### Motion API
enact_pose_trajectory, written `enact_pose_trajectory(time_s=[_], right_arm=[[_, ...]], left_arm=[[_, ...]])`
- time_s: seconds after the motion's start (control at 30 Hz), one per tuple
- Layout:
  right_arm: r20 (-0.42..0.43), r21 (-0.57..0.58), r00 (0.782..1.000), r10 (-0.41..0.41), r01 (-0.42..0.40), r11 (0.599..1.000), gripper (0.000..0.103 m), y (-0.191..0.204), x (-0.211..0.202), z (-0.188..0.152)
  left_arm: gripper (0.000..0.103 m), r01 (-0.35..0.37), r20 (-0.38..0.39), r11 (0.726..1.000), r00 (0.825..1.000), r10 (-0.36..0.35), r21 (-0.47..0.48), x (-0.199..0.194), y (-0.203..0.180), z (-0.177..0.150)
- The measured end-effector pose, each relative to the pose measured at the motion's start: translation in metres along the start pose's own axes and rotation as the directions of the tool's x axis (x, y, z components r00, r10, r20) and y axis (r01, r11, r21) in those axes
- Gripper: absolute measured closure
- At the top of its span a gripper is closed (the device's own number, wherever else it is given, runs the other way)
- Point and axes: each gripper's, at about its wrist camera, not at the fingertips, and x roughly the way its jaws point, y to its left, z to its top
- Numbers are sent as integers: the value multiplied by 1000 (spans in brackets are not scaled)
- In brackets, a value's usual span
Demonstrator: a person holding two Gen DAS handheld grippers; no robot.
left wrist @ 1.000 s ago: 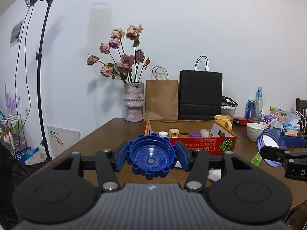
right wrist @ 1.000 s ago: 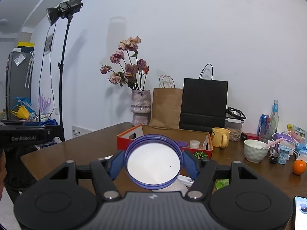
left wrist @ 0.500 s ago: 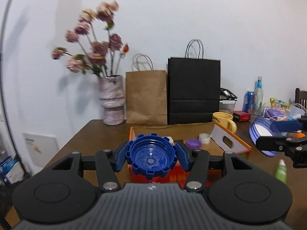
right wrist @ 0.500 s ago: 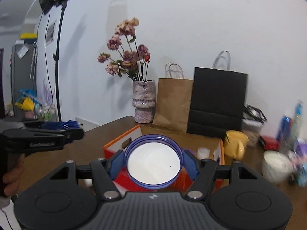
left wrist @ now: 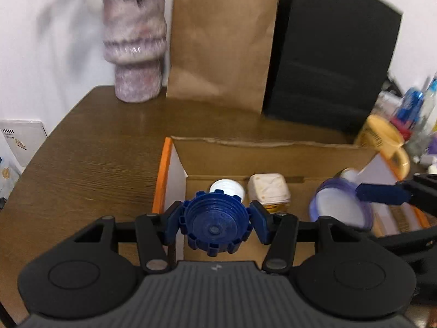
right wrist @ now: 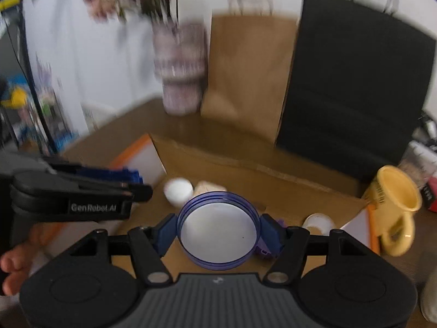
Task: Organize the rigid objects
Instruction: 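Carry the blue cap into the red box with the left tool while the right drops the lid there, then withdraw both open tools from the red box toward the table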
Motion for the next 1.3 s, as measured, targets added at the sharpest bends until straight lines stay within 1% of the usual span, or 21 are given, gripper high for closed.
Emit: enact_pose_trajectory(time_s=[0.03, 0.07, 0.13, 0.2, 0.3, 0.37, 0.43, 0.47, 0.53, 0.6, 0.67, 0.77, 0.87, 0.93, 1.03, 1.1, 1.17, 1.23, 1.3], right_arm=[[-31, -7, 1000, 0, 0, 1000, 38, 2, 14, 0], [-49, -11, 999, -3, 3, 1000, 38, 3, 23, -1], [-75, -27, 997, -27, 26, 999, 37, 6, 36, -1], [-81, -47, 996, -45, 41, 998, 37, 10, 38, -3], [-61, -58, 997, -37, 34, 998, 35, 12, 29, -2], [-37, -50, 999, -32, 30, 998, 32, 11, 15, -2], [-13, -37, 1000, -28, 27, 999, 31, 5, -3, 1], [1, -32, 1000, -28, 28, 999, 30, 4, -15, 1], [27, -30, 999, -36, 37, 999, 28, 1, -41, -1], [54, -31, 997, -47, 49, 998, 24, -2, -67, -5], [82, -39, 995, -61, 65, 997, 20, -5, -94, -14], [119, -33, 988, -102, 107, 994, 20, -17, -137, -35], [156, 18, 977, -142, 141, 990, 19, -35, -170, -61], [188, 53, 970, -152, 144, 988, 19, -43, -193, -80], [260, 99, 953, -155, 133, 986, 19, -44, -222, -104], [304, 110, 940, -156, 128, 986, 19, -38, -239, -120], [352, 108, 922, -163, 133, 985, 19, -27, -253, -137], [399, 100, 901, -169, 140, 985, 19, -13, -269, -156], [448, 85, 878, -168, 145, 986, 14, 3, -283, -179]], left_arm=[[45, -10, -3, 1000, 1000, 10, 10, 6, -2, 0], [42, -4, -3, 1000, 1000, 4, 24, 10, -3, 0], [38, -2, -15, 1000, 1000, 2, 29, 15, -5, 0], [35, -7, -8, 999, 1000, 7, 35, 15, -6, 1], [35, -22, 5, 999, 1000, 22, 27, 10, -6, 3], [35, -24, 9, 1000, 1000, 23, 11, -1, -6, 4], [30, -16, 23, 1000, 1000, 15, 12, -16, -4, 5], [27, -14, 36, 1000, 999, 14, 25, -26, -2, 3], [26, -35, 55, 998, 998, 32, 55, -45, -1, -1], [24, -47, 73, 997, 996, 43, 62, -68, 1, -5], [19, -46, 97, 997, 995, 40, 63, -95, 4, -10], [17, -68, 152, 994, 987, 55, 81, -136, 9, -24], [16, -98, 196, 993, 977, 84, 65, -171, 15, -41], [16, -95, 226, 994, 971, 82, 51, -192, 18, -53], [16, -93, 297, 995, 952, 78, 36, -222, 17, -71], [16, -90, 341, 995, 937, 72, 36, -240, 14, -84], [16, -89, 386, 996, 920, 71, 31, -258, 10, -100], [14, -92, 438, 996, 896, 73, 23, -278, 7, -122], [10, -109, 496, 994, 864, 83, 24, -298, 2, -151]])
